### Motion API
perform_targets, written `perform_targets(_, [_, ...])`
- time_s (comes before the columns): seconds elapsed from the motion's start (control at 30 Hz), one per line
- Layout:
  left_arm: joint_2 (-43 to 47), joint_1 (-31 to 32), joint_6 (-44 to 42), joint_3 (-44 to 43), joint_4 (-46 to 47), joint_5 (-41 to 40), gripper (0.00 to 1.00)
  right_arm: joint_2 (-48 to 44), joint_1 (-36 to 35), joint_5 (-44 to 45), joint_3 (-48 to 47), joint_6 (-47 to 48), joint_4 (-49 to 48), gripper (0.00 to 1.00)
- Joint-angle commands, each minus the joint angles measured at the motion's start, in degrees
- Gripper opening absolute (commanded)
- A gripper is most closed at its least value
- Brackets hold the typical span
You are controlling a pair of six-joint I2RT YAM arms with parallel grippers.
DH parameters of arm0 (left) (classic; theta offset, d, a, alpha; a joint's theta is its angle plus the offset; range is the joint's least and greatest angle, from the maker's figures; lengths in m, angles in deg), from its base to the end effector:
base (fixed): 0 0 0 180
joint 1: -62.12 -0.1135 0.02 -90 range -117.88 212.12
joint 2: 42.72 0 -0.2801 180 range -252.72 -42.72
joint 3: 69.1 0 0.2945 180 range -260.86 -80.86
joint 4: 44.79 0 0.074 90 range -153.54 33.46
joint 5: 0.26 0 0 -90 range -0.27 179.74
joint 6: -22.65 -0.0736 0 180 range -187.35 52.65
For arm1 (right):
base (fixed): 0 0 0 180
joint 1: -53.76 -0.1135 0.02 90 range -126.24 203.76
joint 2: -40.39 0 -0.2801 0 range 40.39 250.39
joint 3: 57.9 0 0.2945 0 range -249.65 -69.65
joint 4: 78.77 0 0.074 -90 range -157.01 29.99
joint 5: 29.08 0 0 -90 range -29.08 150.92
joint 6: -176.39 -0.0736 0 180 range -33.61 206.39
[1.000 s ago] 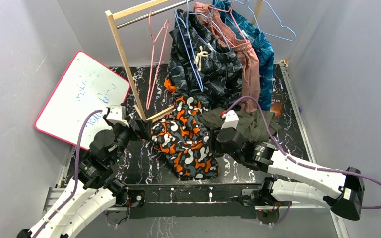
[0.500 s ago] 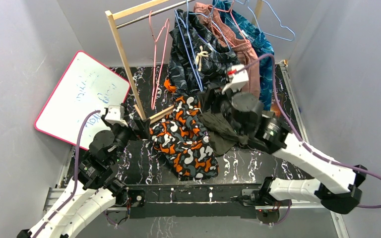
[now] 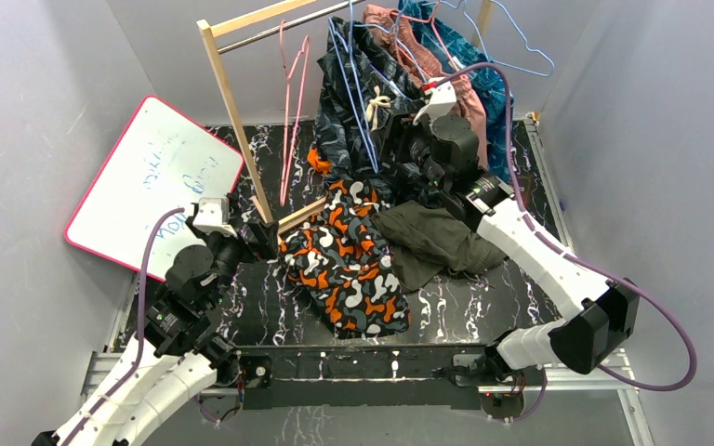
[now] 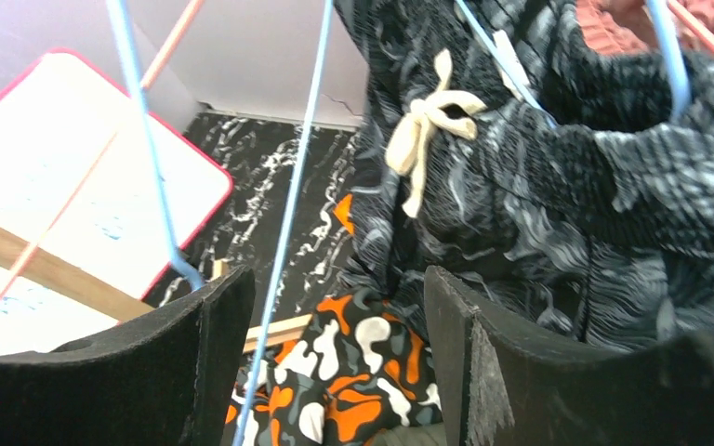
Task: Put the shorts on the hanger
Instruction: Adjust the shorts at the center of the board.
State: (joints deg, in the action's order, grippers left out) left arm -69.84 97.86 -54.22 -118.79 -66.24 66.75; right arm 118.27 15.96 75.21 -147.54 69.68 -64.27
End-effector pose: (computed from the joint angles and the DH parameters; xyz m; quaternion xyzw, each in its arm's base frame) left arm 0.1664 -0.0844 0.3570 -0.0050 0.7007 -0.1624 0.6947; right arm 0.3230 0.2275 0.4404 -0.0471 0.7218 0.2335 0.6499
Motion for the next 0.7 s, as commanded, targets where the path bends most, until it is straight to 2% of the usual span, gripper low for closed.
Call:
perform_targets(0.0, [0.57, 0.11, 0.71, 0.09, 0.30, 0.08, 0.98, -2.98, 0.20, -3.97, 0.30, -0.47, -8.96, 0.76])
perform_targets(0.13, [1.01, 0.13, 0.98, 0.01, 0.02, 0.09, 0.98, -4.63, 0.21, -1.17, -0.81, 0.17, -7.71, 0.77])
perform_targets(0.23, [1.25, 0.12, 1.05, -0.02, 0.00, -0.01, 0.98, -4.36, 0.04, -7.57, -4.79, -0.73, -4.28, 0.75])
perform_targets(0.3, [2.14, 0.11, 2.16, -0.34, -1.58, -2.17, 0.98, -13.48, -0.88, -8.13, 5.43, -2.57, -2.17, 0.74])
perform_targets(0.33, [2.59, 0.22, 5.65, -0.53, -3.63, -4.07, 0.98, -18.64, -0.94, -8.53, 11.81, -5.08, 1.04, 0.74])
perform_targets(0.4, [2.98, 0.20, 21.61, -0.86, -17.78, -0.92, 0.98, -28.18, -1.06, -13.92, 20.89, -11.11, 15.14, 0.72])
perform_targets(0.43, [3.22, 0.24, 27.04, -0.11, -22.05, 1.89, 0.98, -31.00, -1.20, -15.94, 25.83, -12.89, 17.80, 0.71])
perform_targets(0.47, [3.48, 0.20, 30.05, 0.53, -24.89, 3.97, 0.98, -32.44, -1.43, -17.30, 29.31, -13.72, 17.34, 0.71])
perform_targets(0.57, [3.85, 0.21, 34.46, 1.73, -25.55, 6.45, 0.98, -32.10, -2.21, -21.20, 34.67, -16.11, 12.08, 0.71])
perform_targets(0.67, [2.02, 0.22, 36.61, 2.72, -23.75, 9.02, 0.98, -25.86, -6.56, -19.34, 35.58, -17.55, 5.87, 0.74])
